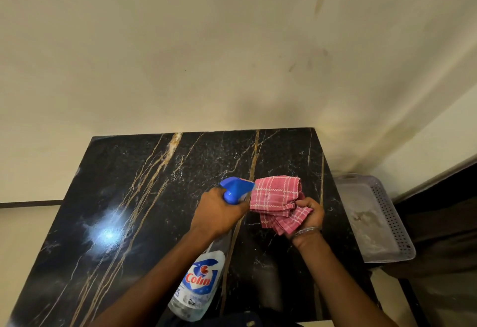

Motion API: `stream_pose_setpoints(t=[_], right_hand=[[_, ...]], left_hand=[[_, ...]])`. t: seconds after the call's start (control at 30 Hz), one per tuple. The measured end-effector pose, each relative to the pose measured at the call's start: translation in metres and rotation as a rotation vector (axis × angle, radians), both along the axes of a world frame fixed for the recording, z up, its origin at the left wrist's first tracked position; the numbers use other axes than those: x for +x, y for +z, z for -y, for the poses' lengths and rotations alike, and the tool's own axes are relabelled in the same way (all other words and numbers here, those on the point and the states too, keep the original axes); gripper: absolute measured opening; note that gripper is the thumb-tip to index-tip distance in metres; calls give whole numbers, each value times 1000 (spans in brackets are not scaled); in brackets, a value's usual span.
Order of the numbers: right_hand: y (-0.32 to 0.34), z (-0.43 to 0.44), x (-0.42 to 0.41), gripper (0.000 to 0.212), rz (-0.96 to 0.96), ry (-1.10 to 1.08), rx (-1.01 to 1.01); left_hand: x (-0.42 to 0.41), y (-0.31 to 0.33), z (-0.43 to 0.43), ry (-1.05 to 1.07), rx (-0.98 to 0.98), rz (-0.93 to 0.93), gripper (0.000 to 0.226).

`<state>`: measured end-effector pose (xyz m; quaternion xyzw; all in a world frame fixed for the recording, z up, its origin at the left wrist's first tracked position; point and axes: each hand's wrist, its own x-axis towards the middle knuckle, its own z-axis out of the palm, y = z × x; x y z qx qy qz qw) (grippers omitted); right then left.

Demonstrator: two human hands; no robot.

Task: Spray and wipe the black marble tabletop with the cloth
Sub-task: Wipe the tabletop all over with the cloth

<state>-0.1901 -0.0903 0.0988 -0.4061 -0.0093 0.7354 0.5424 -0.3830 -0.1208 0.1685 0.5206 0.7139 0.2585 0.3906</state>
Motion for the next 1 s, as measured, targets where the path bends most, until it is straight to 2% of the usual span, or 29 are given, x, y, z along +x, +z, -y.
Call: stream_pose_setpoints(t=[0.07,0.17,0.3,0.33,0.43,0.47,0.5,0.57,0.63,0.73,1.0], right_hand=[[-1,1,2,54,7,-8,-23],[-2,2,6,74,47,0,-51],[-6,0,14,56,38,10,-42],[-6,-1,15,59,28,14,-27],[-10,-2,18,91,36,25,-15],[-10,-2,19,94,49,36,-29],[-10,-3,19,89,51,43,-31],[-10,-5,19,64,43,45,-37],[-11,-8,18,53,49,62,-57],[-7,-8,8,49,48,67,-66],[-11,-11,-27,47,41,73,-78]], left_hand=[[4,0,-1,20,37,15,14],[9,2,-3,34,83,56,14],[15,1,-3,79,67,20,13],[15,-1,-3,95,58,11,13],[12,-8,-3,97,4,-26,20],[11,-9,-2,99,-26,-38,23],[9,-10,-1,101,-53,-50,24],[7,-13,2,101,-77,-62,26],[6,-16,5,104,-80,-42,26],[5,-17,5,79,-65,-25,16],[-14,-22,-9,115,-42,-23,22]])
